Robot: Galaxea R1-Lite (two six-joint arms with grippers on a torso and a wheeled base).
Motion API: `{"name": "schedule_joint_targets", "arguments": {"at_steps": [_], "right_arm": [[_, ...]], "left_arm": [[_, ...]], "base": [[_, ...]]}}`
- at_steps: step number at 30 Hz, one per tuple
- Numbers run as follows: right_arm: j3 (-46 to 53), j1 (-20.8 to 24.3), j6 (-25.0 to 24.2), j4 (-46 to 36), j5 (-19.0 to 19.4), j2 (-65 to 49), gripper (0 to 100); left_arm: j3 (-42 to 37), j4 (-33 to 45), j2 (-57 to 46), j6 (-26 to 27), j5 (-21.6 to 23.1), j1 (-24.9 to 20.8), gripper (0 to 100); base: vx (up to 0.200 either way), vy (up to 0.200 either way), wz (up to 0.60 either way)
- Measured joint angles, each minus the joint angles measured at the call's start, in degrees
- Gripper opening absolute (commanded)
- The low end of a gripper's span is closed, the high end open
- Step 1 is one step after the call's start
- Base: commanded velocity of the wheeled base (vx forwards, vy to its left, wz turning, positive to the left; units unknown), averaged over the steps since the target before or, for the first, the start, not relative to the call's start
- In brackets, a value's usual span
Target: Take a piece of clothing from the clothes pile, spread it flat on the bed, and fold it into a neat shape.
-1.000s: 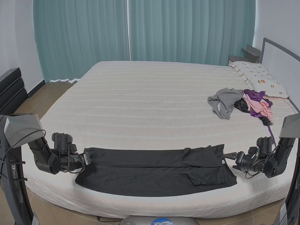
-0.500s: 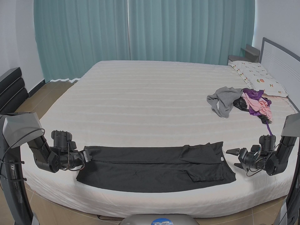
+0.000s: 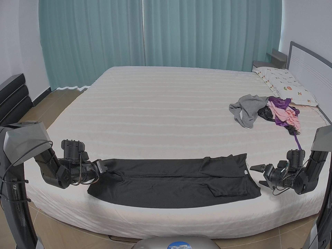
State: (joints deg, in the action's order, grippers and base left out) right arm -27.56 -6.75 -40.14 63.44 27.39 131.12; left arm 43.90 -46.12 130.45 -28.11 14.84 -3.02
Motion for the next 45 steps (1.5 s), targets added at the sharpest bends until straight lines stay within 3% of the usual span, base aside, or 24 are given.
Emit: {"name": "schedule_joint_targets", "arguments": {"at_steps": [20,29,45], "right_arm": [[0.98,0.37,0.33,2.93,-0.07,1.13,100],[1.3,0.65,0.54,2.99,-0.13,1.54,100],[2.73,0.91,1.06,8.08,-0.33,2.91,100]], "left_arm": [[-1.07,0.66,-6.67,-4.45,-0.06,-3.36,0],[-0.21,1.04,-8.64,-4.57,-2.15,-7.67,0],[10.29,14.24,-8.7,-4.57,-5.56,-16.81,0]], "base": [[0.0,-0.2,0.0],[0.0,-0.2,0.0],[0.0,-0.2,0.0]]}}
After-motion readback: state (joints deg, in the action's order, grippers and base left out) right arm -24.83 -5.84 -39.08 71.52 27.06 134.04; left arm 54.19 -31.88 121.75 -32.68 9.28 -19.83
